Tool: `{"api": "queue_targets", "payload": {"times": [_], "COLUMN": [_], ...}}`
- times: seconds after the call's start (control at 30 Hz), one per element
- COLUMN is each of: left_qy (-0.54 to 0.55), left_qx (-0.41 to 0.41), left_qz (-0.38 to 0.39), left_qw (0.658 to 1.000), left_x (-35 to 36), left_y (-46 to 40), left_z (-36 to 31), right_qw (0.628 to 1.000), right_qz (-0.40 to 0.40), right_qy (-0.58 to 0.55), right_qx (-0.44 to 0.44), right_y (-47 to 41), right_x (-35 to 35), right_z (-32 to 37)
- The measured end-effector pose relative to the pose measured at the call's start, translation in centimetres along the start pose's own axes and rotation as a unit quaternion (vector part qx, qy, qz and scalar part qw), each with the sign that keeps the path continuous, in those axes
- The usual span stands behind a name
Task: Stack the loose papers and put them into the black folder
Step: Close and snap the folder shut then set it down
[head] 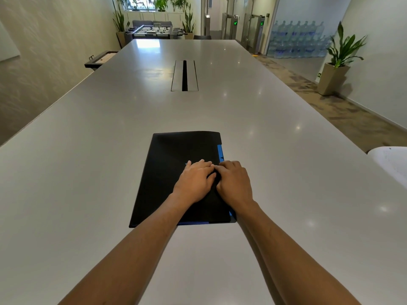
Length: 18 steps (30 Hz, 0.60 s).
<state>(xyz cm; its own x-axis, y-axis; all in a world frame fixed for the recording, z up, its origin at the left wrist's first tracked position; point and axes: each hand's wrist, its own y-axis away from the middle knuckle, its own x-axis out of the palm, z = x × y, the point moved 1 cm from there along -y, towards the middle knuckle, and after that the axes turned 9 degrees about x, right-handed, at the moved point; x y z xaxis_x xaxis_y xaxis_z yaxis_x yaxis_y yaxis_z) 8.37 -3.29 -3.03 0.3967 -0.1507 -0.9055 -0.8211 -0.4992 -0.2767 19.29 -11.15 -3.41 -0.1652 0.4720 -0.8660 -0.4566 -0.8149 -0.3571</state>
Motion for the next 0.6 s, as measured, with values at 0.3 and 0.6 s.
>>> {"api": "queue_targets", "payload": {"times": [0.3, 0.6], "left_qy": [-0.001, 0.05], "left_qx": [0.007, -0.049], "left_qz": [-0.012, -0.163], "left_qw": [1.0, 0.984], "left_x": [0.4, -2.1], "left_y": [-0.2, 1.3], "left_z": [0.4, -0.7], "right_qw": [0.999, 0.99], "right_qz": [0.025, -0.021], "right_qy": [0.018, -0.045], "right_qx": [0.008, 0.13], "right_y": [0.0, 1.5], "right_x": [0.0, -1.5], "right_z": [0.1, 0.6]}}
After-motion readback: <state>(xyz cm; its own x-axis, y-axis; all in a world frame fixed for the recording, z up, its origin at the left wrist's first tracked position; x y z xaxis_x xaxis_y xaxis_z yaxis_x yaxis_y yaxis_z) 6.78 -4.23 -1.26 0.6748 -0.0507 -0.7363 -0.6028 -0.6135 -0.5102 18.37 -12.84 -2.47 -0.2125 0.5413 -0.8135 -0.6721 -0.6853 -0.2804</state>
